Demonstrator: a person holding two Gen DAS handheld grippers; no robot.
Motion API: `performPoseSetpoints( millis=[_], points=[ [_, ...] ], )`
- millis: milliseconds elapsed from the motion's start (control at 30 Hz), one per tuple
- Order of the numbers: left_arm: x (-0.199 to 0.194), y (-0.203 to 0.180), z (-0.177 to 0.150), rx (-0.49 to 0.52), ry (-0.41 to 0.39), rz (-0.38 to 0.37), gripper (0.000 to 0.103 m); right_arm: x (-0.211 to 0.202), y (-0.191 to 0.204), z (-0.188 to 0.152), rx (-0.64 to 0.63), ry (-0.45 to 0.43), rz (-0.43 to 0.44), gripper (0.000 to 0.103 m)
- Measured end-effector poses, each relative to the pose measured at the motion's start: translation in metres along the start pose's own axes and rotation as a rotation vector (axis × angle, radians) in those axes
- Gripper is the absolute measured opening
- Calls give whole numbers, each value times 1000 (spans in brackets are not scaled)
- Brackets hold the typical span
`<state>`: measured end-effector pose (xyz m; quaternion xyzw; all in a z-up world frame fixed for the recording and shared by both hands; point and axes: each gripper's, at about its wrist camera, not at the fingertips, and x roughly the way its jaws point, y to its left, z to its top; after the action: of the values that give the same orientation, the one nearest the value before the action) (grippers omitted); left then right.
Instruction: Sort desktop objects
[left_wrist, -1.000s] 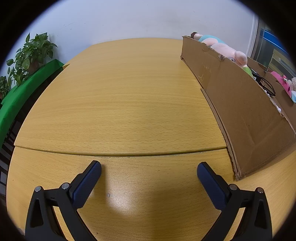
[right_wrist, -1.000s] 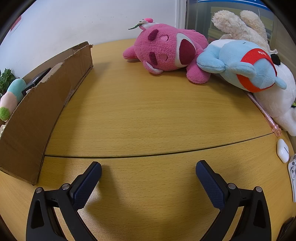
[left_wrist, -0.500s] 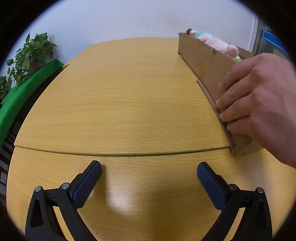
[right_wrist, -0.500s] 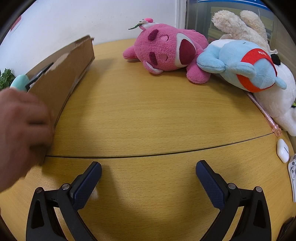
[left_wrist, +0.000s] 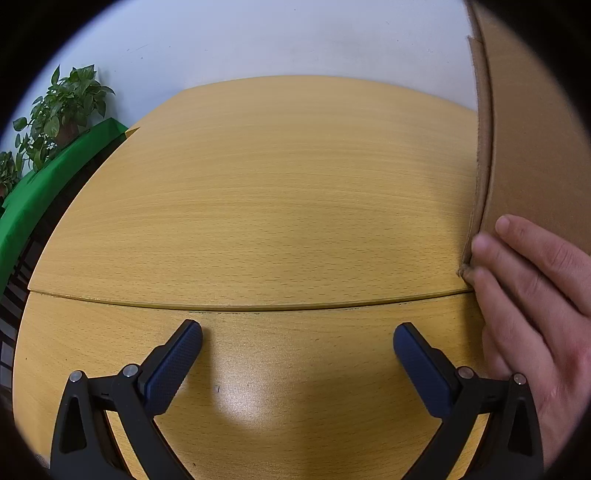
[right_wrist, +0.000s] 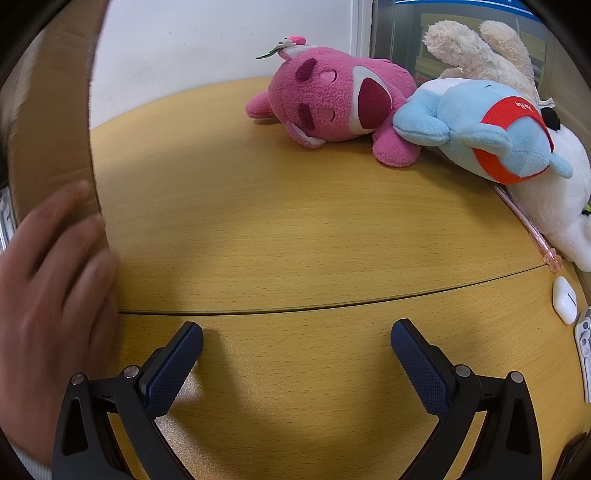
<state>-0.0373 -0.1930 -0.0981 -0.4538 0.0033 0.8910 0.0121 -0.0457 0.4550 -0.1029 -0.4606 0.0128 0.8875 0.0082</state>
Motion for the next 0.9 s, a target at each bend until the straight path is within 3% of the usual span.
performPoseSetpoints(
  millis=[900],
  points=[
    [1,2,0,-5,-1,3,103,1,0,1,1,2,0,103]
  ],
)
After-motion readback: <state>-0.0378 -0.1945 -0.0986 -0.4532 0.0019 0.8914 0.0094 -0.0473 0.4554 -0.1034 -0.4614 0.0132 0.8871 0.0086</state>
